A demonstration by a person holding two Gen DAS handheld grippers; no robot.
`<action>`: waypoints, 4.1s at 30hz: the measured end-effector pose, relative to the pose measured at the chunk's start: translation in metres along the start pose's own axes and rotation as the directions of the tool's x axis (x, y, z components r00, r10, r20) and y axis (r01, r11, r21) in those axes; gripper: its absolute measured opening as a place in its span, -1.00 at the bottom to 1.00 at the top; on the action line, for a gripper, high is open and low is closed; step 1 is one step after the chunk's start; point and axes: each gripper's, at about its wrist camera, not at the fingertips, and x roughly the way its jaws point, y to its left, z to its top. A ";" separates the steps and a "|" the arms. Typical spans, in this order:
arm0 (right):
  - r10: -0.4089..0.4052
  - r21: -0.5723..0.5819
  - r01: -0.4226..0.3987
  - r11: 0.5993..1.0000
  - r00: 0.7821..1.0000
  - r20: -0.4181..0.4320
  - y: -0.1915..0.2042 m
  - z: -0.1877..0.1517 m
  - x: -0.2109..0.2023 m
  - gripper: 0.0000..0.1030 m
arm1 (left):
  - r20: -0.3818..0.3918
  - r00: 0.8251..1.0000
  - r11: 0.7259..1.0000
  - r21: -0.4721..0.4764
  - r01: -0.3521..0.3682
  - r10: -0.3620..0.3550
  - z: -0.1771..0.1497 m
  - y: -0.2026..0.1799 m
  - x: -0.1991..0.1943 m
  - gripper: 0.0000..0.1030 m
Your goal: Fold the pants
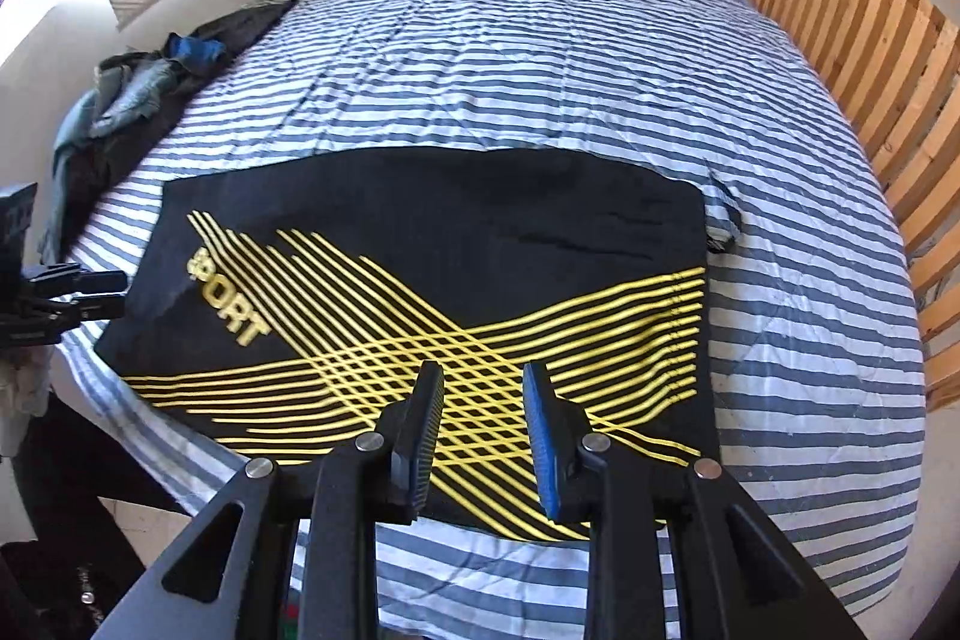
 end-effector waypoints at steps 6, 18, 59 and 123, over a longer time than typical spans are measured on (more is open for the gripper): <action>0.042 -0.075 -0.043 0.996 0.999 -0.024 0.040 0.013 0.010 -0.52 | -0.005 1.000 0.979 -0.200 -0.030 0.030 0.020 0.065 -0.007 0.07; 0.037 -0.014 -0.041 0.999 0.981 -0.190 0.053 -0.019 0.080 -0.52 | -0.130 0.991 1.000 -0.006 -0.026 0.025 0.099 0.034 0.046 0.07; 0.290 0.598 -0.322 0.734 0.945 0.152 0.072 -0.072 0.051 -0.95 | -0.267 0.877 0.867 0.199 0.456 -0.400 0.201 -0.105 0.125 -0.86; 0.287 0.363 -0.274 0.891 0.958 0.019 -0.048 0.124 0.078 -0.55 | -0.110 0.989 0.982 -0.169 0.084 -0.104 0.186 0.043 0.144 -0.59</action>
